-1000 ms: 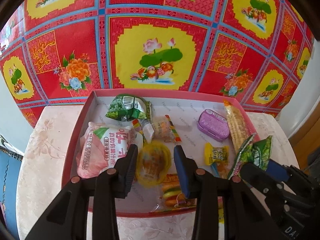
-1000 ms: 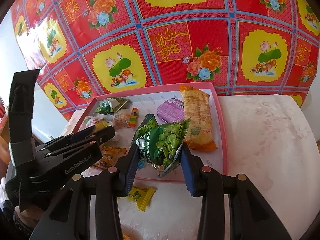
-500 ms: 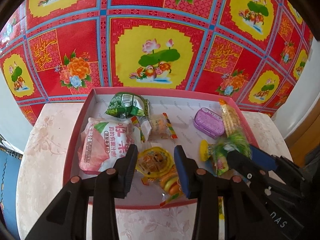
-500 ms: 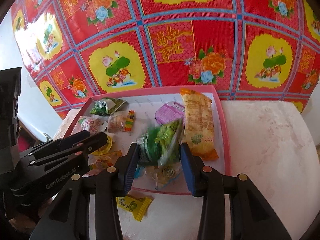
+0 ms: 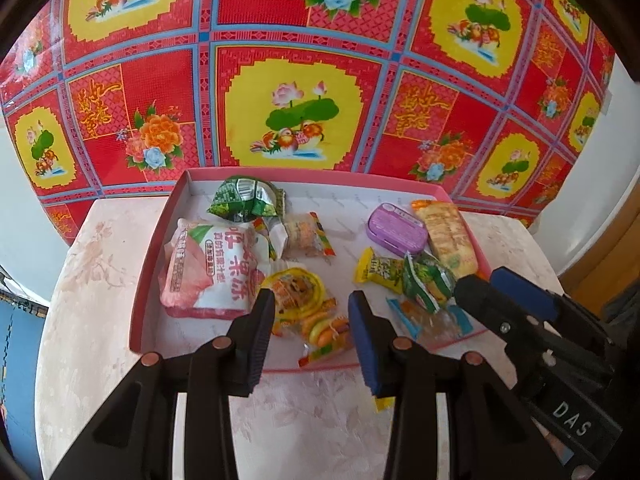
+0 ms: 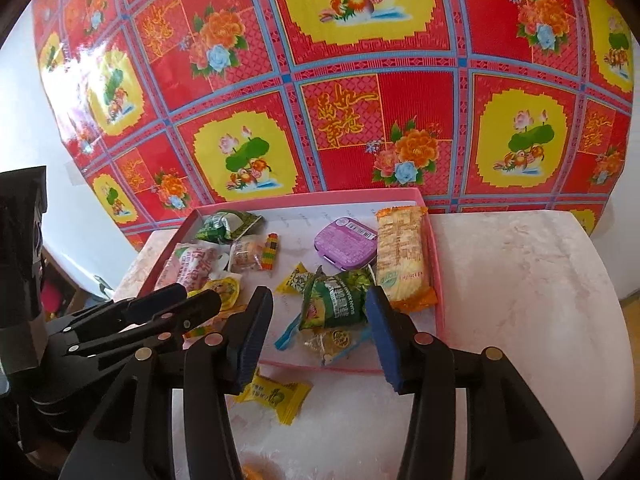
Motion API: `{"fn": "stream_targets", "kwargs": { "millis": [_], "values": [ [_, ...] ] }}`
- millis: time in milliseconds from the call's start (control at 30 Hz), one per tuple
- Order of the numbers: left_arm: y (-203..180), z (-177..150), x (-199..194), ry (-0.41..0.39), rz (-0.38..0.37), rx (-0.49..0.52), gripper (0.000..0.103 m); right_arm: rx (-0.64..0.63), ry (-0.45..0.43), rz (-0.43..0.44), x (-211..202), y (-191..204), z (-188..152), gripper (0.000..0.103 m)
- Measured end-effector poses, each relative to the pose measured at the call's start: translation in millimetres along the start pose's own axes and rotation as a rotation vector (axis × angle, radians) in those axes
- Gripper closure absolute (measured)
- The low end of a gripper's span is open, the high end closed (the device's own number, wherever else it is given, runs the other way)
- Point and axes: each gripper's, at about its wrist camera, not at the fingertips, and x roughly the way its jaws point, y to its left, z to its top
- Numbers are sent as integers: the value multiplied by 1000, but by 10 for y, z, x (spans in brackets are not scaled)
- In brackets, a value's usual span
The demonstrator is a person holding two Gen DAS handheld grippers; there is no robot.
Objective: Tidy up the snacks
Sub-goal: 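Open both tools releasing the jelly cup and the green pea bag in the tray, then withdraw both tools toward the orange jelly cup and the last yellow candy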
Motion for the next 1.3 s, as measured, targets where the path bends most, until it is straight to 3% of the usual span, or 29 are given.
{"fn": "stream_targets", "kwargs": {
  "millis": [567, 1300],
  "values": [
    [-12, -230, -267, 13, 1, -16, 62, 35, 32, -24, -252, -100, -308, 53],
    [-210, -590, -432, 109, -38, 33, 61, 72, 66, -52, -463, -246, -606, 53]
  ]
}}
